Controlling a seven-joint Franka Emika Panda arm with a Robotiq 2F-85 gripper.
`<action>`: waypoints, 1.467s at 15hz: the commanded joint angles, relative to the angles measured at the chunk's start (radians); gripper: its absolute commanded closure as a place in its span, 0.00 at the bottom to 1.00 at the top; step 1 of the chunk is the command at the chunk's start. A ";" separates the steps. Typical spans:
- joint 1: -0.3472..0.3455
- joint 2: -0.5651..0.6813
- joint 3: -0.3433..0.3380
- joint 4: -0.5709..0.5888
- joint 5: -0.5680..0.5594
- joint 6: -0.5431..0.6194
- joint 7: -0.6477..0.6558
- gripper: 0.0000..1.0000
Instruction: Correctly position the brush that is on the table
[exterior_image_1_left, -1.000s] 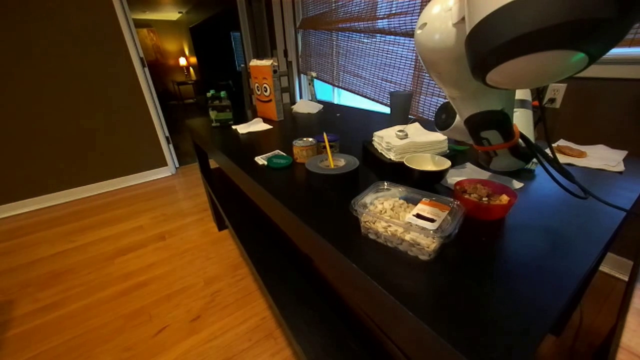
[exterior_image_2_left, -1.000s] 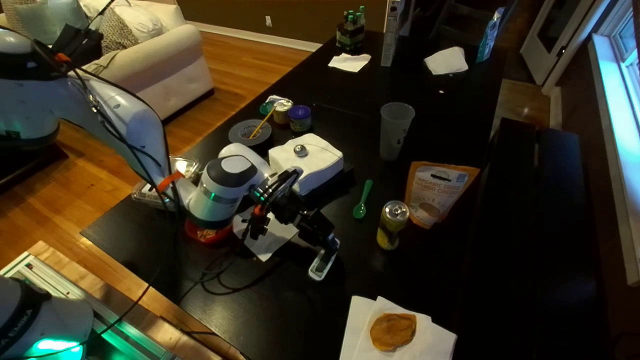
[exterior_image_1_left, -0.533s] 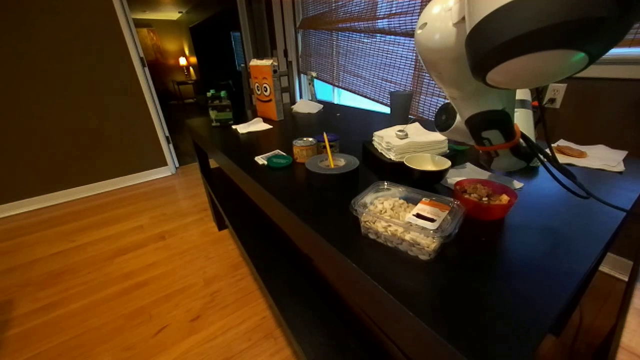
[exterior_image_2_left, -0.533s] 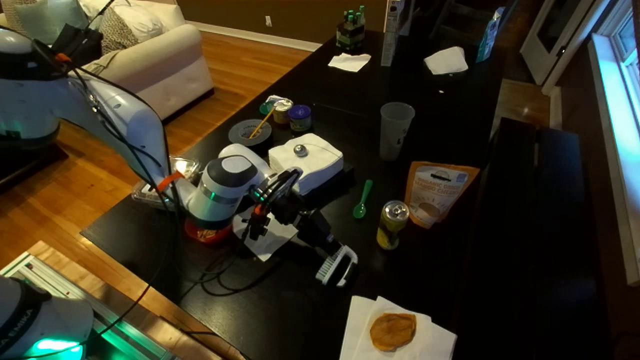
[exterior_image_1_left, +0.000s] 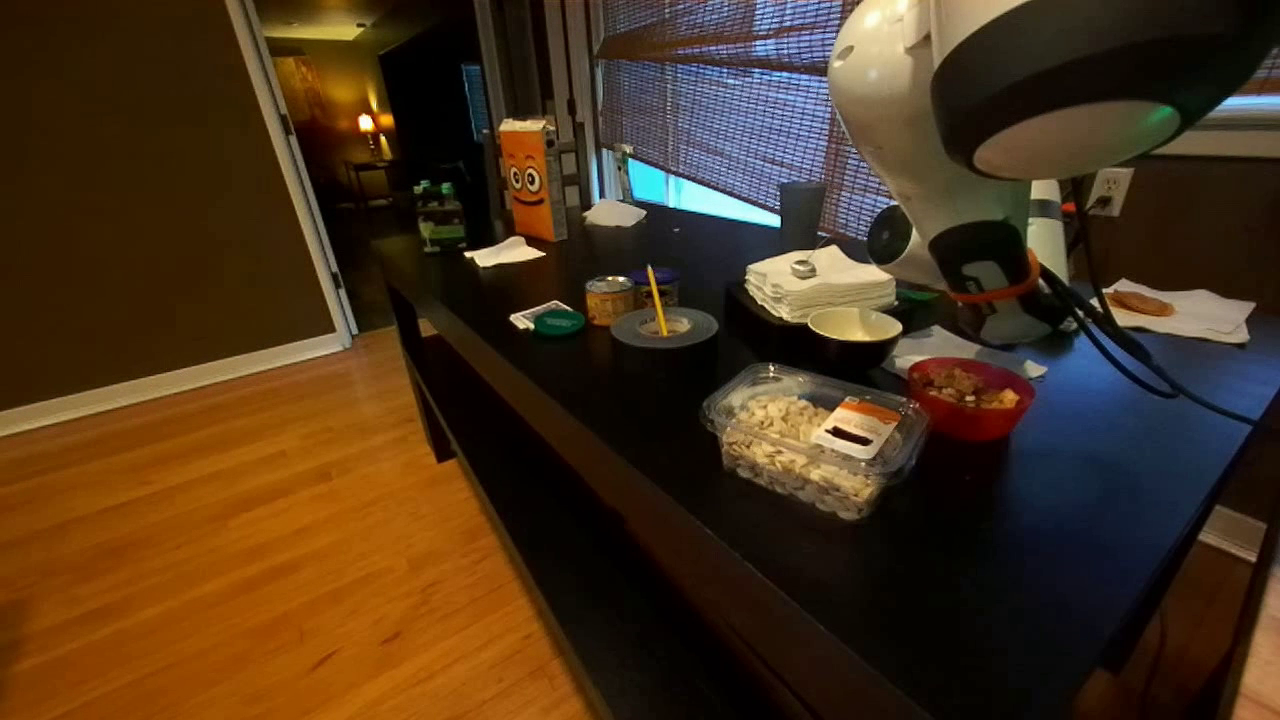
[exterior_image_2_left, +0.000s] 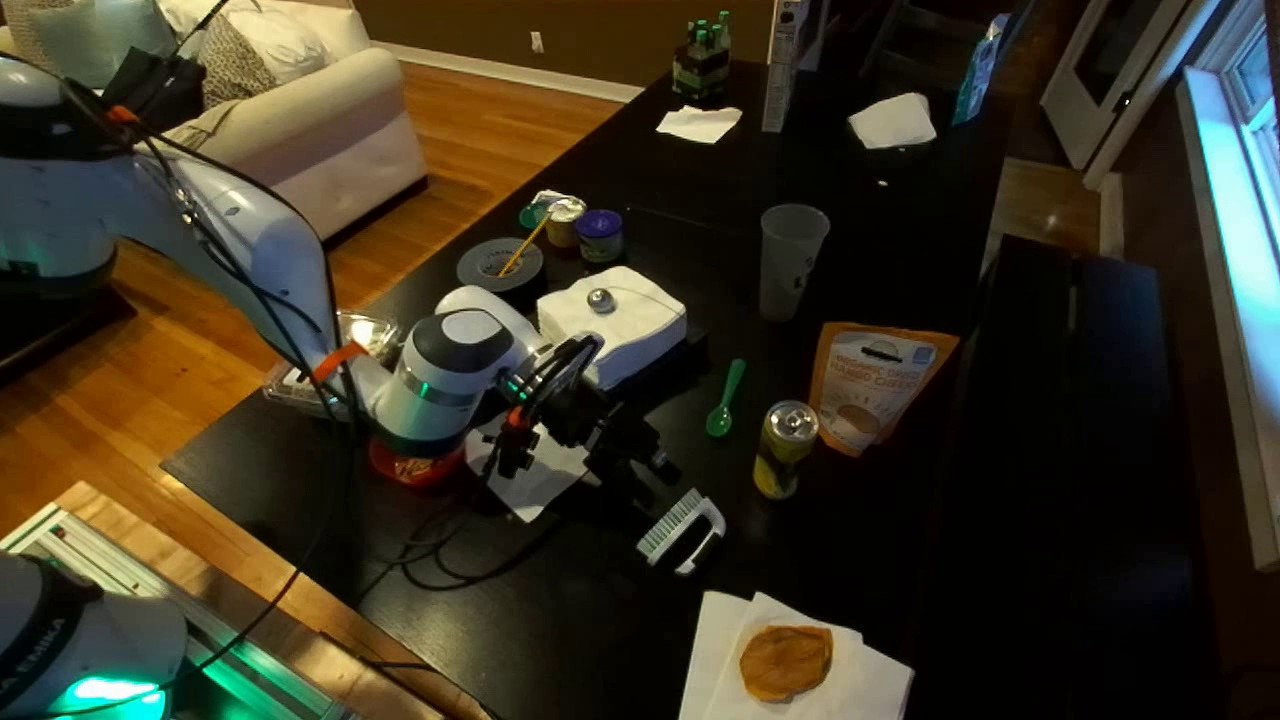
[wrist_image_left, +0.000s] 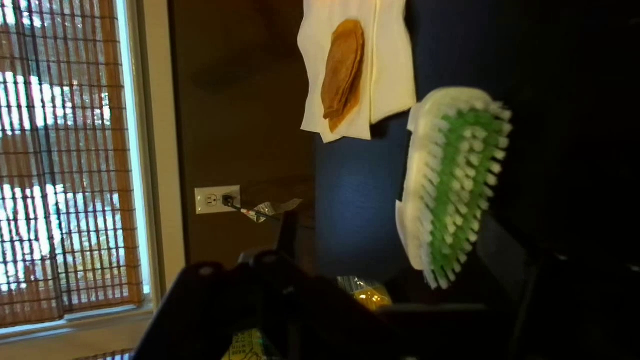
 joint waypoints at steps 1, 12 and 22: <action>0.019 0.000 -0.007 -0.011 0.023 -0.011 -0.036 0.04; 0.005 -0.227 -0.080 -0.156 -0.032 0.079 -0.291 0.00; -0.242 -0.600 -0.097 -0.218 -0.133 0.318 -0.716 0.00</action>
